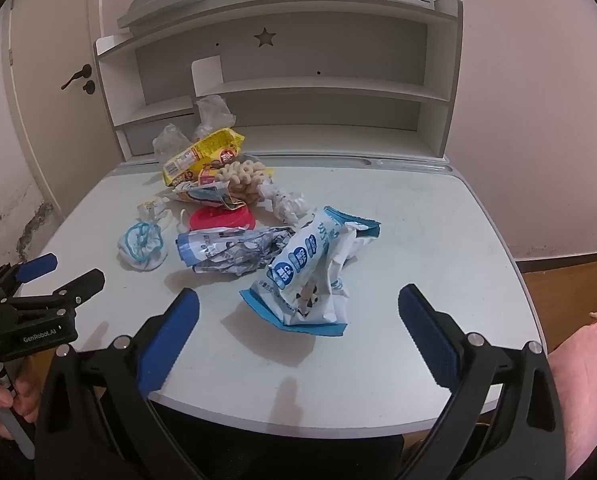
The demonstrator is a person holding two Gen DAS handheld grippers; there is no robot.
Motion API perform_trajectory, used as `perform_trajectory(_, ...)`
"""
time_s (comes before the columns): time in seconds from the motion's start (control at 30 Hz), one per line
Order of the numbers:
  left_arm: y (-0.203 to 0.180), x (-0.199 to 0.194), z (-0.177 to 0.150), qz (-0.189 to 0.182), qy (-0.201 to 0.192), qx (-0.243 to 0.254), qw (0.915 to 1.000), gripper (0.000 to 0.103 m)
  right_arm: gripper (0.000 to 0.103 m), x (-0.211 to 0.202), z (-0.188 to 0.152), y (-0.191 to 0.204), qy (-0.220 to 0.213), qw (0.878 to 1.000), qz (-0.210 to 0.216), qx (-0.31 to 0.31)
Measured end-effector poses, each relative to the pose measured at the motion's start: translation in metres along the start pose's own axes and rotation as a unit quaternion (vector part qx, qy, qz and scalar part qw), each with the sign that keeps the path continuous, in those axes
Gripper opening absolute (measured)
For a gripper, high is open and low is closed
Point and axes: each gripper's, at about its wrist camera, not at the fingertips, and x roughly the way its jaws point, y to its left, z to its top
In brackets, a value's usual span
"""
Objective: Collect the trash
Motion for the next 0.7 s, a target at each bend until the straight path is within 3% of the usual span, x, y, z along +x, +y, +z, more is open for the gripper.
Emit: perform_trajectory(0.7,-0.0021,0.0017,-0.0034,0.000,0.001,0.002,1.0000,0.097,0.096,-0.0023,0.0000,0.0016,0.001,1.000,0.000,-0.001)
